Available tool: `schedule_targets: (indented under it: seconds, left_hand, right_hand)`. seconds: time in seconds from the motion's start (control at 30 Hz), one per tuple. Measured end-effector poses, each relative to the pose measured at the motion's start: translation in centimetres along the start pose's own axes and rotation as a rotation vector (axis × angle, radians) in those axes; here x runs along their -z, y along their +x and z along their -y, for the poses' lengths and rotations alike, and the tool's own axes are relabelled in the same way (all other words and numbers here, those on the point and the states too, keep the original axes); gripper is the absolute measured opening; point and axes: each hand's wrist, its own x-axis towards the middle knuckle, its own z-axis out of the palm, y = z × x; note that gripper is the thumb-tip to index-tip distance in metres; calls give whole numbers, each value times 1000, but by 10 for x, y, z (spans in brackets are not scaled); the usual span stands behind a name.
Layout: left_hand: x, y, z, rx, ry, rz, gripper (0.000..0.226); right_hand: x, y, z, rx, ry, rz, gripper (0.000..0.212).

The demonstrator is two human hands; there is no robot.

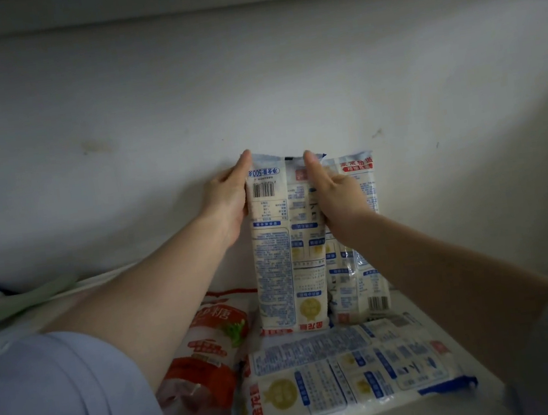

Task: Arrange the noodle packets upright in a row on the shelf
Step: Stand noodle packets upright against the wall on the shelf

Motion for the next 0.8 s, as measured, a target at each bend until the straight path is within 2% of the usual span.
schedule_targets:
  seconds: [0.07,0.2,0.3,0.4,0.47,0.8]
  left_hand:
    - [5,2,5,20,9,38,42]
    - [19,-4,21,123,67,263,70]
    - [38,-12,45,205,185,405,60]
    - [52,-22,70,311,461,501,48]
    - [56,-24,81,346,564,488,48]
    - [56,-14,85,258,515,350,45]
  right_hand:
    - [2,-15,-6,-21,-100,91,44]
    - [9,-44,-43,-44,-223,222,18]
    - [13,-54,-68,-127,-206,259,31]
    - [13,-53,-74,-180,-187,245,34]
    - [12,-52,-75,-195,-210,240,36]
    - [-2,-43,-84,-192,-162,127,26]
